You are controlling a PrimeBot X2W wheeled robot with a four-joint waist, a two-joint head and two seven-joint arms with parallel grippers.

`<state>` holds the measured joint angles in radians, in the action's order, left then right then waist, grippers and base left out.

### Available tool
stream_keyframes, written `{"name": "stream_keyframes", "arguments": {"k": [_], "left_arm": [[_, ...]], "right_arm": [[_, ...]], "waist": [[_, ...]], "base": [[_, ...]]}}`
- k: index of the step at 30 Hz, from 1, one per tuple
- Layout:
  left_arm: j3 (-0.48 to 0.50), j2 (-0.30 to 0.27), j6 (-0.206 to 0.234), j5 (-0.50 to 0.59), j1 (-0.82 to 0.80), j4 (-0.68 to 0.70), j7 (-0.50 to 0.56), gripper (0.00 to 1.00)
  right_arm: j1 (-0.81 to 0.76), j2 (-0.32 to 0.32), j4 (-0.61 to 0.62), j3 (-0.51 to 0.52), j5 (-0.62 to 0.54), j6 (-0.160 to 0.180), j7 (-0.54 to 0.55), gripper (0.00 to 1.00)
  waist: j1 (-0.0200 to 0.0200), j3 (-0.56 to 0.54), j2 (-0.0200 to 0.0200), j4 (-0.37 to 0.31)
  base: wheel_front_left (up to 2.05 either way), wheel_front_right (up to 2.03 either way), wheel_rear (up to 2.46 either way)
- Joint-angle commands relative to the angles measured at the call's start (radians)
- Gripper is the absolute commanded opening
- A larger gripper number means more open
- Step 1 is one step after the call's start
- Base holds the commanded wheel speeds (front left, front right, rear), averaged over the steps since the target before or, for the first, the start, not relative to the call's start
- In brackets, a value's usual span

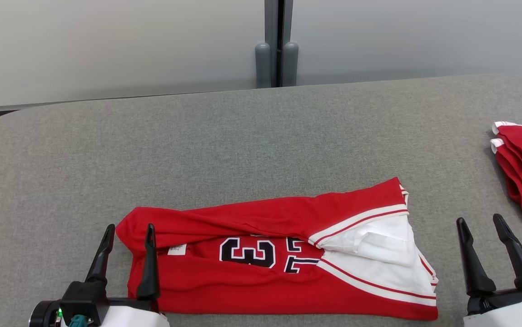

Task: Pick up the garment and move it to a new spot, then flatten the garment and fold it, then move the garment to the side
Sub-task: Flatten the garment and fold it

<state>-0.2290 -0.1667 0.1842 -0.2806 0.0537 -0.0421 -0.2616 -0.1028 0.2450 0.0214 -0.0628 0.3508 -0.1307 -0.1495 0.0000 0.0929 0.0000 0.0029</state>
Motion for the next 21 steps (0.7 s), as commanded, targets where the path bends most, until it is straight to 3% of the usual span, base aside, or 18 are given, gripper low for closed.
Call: {"name": "stream_keyframes", "arguments": {"k": [1, 9, 21], "left_arm": [[0.006, -0.005, -0.005, 0.003, -0.015, -0.004, -0.004, 1.0], [0.005, 0.006, -0.014, 0.01, -0.042, -0.002, -0.004, 1.0], [-0.012, 0.061, -0.044, 0.036, -0.132, -0.023, -0.004, 1.0]], "right_arm": [[-0.001, 0.003, -0.004, 0.004, 0.005, 0.0, -0.004, 1.0], [0.028, 0.013, -0.072, -0.004, 0.029, 0.0, 0.002, 1.0], [0.197, 0.016, -0.452, -0.167, 0.159, 0.0, 0.014, 1.0]], "waist": [[0.0, 0.0, 0.0, 0.0], [0.0, 0.028, 0.0, 0.014], [0.0, 0.148, 0.0, 0.081]], "base": [[0.0, 0.0, 0.0], [0.0, 0.0, 0.0], [0.0, 0.0, 0.0]]}}
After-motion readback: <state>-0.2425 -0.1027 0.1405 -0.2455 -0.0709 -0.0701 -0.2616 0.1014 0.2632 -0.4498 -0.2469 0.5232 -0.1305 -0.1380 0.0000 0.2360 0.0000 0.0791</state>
